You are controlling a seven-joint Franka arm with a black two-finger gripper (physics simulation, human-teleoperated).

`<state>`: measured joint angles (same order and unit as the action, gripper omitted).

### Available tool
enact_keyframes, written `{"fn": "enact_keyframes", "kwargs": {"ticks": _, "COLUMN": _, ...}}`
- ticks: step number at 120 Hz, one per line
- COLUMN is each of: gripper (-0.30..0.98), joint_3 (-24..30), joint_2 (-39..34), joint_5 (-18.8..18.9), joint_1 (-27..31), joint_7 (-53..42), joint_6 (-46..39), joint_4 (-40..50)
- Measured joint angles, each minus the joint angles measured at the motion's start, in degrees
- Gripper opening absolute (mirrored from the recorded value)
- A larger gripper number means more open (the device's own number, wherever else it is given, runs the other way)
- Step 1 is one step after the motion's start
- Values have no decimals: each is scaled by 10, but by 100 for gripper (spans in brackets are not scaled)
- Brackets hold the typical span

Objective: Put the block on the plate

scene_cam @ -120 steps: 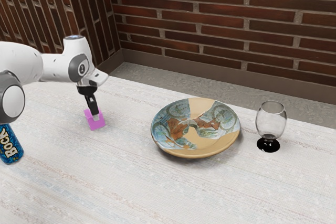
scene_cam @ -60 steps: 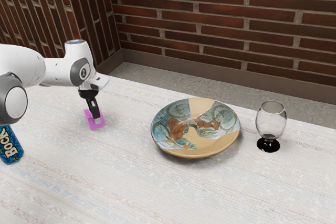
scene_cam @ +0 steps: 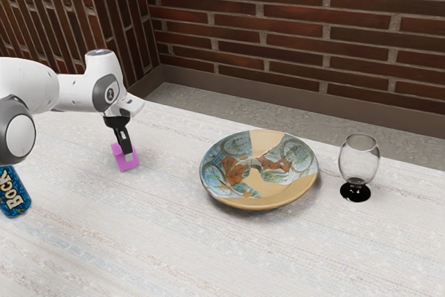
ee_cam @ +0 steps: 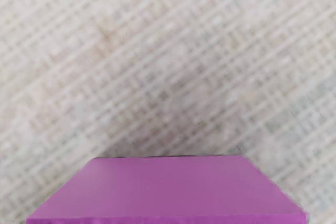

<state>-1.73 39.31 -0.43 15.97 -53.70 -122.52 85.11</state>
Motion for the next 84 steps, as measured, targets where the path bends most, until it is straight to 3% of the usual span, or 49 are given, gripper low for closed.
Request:
{"fn": "enact_keyframes", "kwargs": {"ticks": 35, "gripper": 43, "joint_3": -4, "joint_2": -36, "joint_5": 3, "joint_1": -20, "joint_7": 6, "joint_6": 3, "joint_4": 7}}
{"fn": "enact_keyframes", "kwargs": {"ticks": 84, "gripper": 41, "joint_3": -22, "joint_2": -90, "joint_5": 5, "joint_1": -131, "joint_7": 29, "joint_6": 23, "joint_4": 24}}
